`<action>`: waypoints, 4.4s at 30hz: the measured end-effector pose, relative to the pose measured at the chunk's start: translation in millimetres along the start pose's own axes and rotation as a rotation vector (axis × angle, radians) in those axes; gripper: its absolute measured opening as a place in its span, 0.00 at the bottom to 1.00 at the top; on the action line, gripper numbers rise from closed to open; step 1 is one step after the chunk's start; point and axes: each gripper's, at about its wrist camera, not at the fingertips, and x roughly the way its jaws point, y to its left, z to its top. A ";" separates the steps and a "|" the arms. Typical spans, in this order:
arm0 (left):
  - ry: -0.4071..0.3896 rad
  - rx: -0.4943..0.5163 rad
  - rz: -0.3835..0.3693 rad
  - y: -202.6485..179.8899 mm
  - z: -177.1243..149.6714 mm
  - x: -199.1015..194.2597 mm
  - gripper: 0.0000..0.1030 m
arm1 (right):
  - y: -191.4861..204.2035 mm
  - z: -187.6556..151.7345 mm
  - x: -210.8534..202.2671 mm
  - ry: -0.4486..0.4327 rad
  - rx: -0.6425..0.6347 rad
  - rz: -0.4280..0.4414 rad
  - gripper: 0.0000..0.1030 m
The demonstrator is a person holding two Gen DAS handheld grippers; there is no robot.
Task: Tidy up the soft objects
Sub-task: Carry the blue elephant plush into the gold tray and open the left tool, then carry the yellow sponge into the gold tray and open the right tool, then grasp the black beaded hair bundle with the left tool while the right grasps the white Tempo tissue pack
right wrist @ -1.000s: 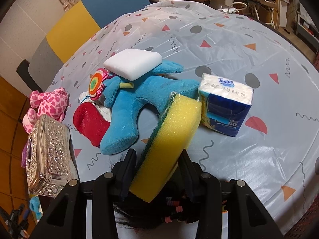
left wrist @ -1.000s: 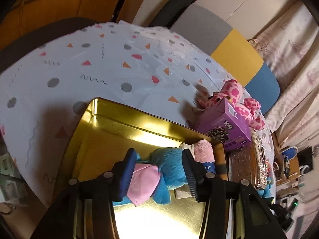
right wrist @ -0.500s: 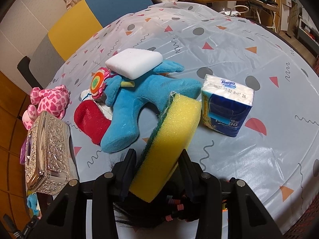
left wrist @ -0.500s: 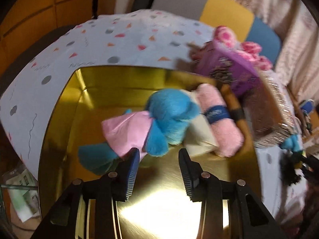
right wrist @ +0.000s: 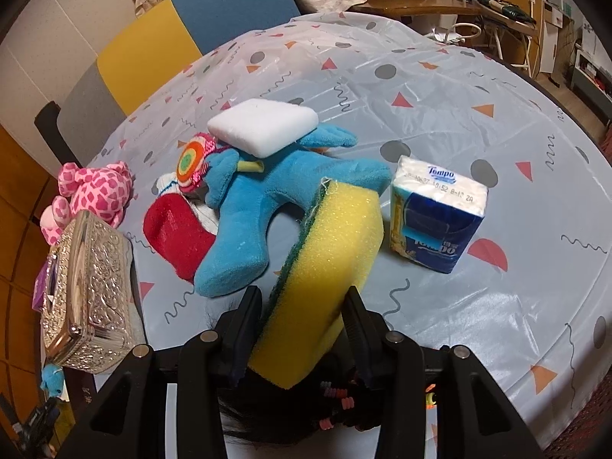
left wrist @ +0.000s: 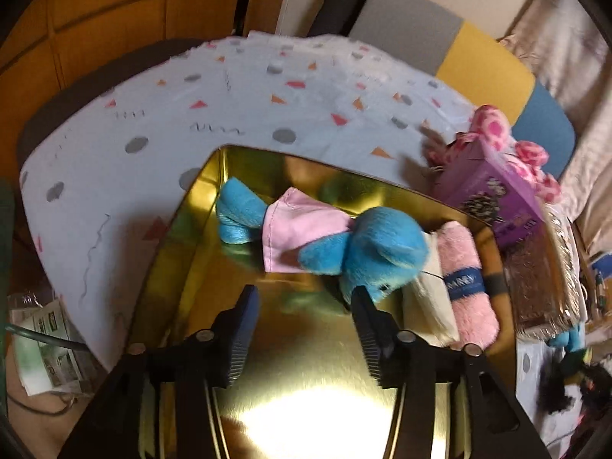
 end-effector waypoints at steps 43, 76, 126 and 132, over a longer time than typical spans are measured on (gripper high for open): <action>-0.150 0.153 -0.010 -31.9 -70.8 -70.3 0.69 | 134.4 -41.3 -114.6 -0.156 -0.322 0.556 0.38; -0.198 0.003 0.055 33.5 -55.2 -86.9 0.79 | 347.3 -200.4 18.2 0.344 -0.771 0.561 0.67; -0.209 0.518 -0.148 -158.1 -96.3 -113.0 0.79 | -22.3 14.4 -77.1 -0.338 0.102 0.042 0.67; -0.158 0.614 -0.213 -199.7 -112.6 -101.6 0.79 | -70.0 12.5 -84.5 -0.355 0.331 0.100 0.67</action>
